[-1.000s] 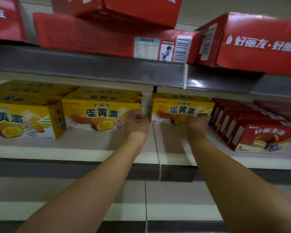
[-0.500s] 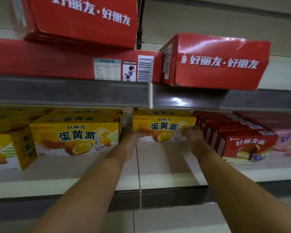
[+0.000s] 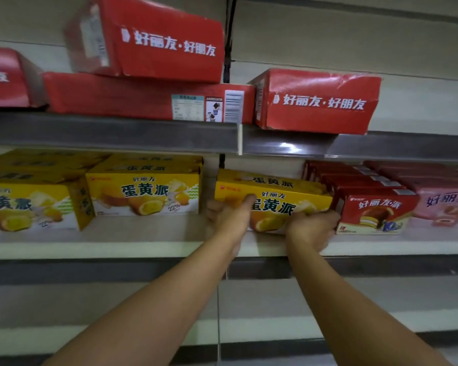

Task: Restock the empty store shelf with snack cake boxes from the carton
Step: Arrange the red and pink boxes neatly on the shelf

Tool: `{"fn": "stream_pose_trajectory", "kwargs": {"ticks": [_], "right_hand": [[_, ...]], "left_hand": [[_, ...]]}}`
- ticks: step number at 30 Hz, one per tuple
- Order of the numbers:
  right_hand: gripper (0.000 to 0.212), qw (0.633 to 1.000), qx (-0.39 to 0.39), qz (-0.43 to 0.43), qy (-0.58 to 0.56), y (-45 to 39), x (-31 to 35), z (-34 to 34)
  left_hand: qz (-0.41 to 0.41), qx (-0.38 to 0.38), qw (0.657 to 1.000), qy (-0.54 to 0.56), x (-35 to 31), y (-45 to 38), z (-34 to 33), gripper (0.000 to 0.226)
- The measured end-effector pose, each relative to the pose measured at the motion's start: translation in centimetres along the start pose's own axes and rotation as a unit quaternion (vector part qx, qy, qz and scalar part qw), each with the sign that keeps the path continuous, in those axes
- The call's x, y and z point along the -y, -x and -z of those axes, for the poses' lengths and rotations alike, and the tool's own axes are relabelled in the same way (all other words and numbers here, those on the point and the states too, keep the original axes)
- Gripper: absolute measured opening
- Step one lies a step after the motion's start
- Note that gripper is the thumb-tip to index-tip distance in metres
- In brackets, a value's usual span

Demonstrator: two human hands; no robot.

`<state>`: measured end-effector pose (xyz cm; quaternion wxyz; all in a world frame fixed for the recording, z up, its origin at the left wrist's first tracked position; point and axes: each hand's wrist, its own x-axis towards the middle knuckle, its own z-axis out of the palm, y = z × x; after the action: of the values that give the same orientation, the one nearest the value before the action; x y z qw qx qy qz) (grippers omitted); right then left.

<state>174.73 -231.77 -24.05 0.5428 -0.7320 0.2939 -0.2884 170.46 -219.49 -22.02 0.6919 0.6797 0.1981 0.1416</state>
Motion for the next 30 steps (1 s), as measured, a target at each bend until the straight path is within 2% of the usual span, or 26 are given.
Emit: {"fn": "stream_pose_trajectory", "kwargs": {"ticks": [2, 5, 7, 13, 16, 19, 22, 28, 30], "right_hand": [[0.047, 0.999, 0.034, -0.013, -0.028, 1.5, 0.1, 0.1], [0.041, 0.993, 0.098, 0.023, -0.055, 4.9, 0.6, -0.2], [0.034, 0.987, 0.136, 0.057, -0.062, 7.3, 0.7, -0.9], [0.035, 0.958, 0.242, 0.151, -0.028, 13.9, 1.7, -3.9], [0.035, 0.946, 0.277, 0.169, 0.001, 15.7, 2.2, -5.0], [0.034, 0.941, 0.279, 0.188, 0.029, 15.9, 2.7, -5.4], [0.043, 0.927, 0.271, 0.243, 0.094, 16.0, 3.2, -5.3], [0.039, 0.918, 0.34, 0.196, 0.057, 16.0, 4.5, -5.8], [0.038, 0.915, 0.353, 0.187, 0.066, 16.3, 4.7, -5.2]], "left_hand": [[-0.014, -0.081, 0.996, -0.02, -0.5, 0.7, 1.5, 0.102], [-0.033, -0.175, 0.984, 0.034, -1.1, 0.7, 4.9, 0.088], [-0.021, -0.214, 0.974, 0.065, -0.9, 0.3, 7.7, 0.082], [0.002, -0.31, 0.949, 0.059, 0.0, -0.6, 15.4, 0.062], [0.022, -0.301, 0.953, 0.021, 0.8, -1.8, 17.9, 0.057], [0.022, -0.266, 0.963, 0.038, 1.0, -3.2, 18.8, 0.068], [0.041, -0.267, 0.961, 0.06, 0.5, -3.4, 18.7, 0.075], [0.025, -0.206, 0.977, 0.054, 1.1, -4.9, 20.0, 0.083], [0.03, -0.207, 0.977, 0.05, 1.1, -4.5, 20.2, 0.07]]}}
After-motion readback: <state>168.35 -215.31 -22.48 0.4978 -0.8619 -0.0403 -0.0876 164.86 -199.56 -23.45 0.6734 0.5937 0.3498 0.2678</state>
